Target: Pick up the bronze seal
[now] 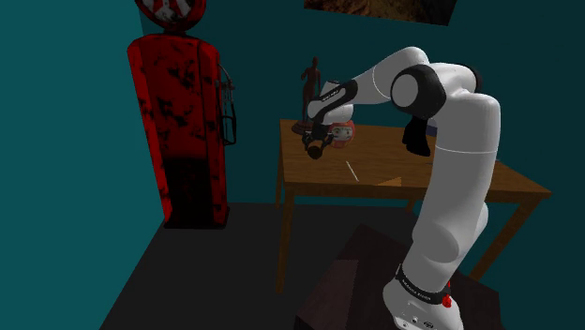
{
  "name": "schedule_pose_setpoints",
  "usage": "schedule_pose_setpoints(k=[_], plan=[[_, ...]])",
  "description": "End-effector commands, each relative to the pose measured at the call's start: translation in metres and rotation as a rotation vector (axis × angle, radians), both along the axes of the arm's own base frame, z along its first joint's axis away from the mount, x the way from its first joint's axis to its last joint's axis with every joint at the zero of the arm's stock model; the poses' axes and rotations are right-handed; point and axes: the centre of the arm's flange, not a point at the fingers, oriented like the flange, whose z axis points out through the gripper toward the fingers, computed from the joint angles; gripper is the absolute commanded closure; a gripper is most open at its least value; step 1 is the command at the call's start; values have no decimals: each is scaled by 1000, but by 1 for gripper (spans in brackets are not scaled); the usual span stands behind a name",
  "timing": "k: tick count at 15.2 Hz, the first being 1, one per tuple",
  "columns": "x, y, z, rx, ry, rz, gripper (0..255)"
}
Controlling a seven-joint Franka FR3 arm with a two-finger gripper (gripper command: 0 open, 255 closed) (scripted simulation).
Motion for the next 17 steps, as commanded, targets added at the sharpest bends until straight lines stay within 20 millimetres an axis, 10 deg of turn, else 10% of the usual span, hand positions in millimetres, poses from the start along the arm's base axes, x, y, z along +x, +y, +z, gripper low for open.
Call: schedule_pose_setpoints(k=[1,17], plan=[[0,1,-2,2,4,1,255],[-1,1,68,2,4,1,255]])
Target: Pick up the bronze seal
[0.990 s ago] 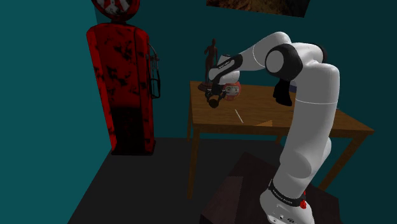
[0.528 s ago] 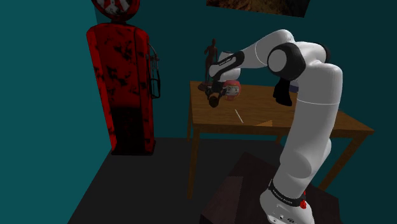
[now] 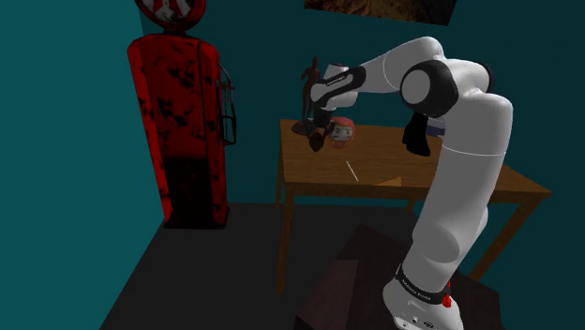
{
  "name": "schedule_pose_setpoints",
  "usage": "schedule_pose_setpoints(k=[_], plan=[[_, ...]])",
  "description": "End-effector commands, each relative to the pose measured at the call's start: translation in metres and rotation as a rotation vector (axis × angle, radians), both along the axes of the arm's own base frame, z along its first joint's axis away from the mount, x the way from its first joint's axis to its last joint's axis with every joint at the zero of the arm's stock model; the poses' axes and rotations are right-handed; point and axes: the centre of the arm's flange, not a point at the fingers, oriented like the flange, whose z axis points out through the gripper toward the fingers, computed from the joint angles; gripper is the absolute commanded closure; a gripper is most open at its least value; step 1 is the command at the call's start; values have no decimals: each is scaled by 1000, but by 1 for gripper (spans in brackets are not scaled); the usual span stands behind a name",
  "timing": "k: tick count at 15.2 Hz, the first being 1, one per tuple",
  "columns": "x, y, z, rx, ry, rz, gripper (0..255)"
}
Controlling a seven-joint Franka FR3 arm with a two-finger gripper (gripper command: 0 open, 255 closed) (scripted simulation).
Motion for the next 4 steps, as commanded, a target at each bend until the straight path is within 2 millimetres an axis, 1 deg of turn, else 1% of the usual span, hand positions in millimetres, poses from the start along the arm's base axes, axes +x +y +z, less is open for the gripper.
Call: schedule_pose_setpoints(k=[1,2,4], plan=[[0,0,10,0,0,0,255],[0,0,16,0,0,0,255],[0,0,17,0,0,0,255]])
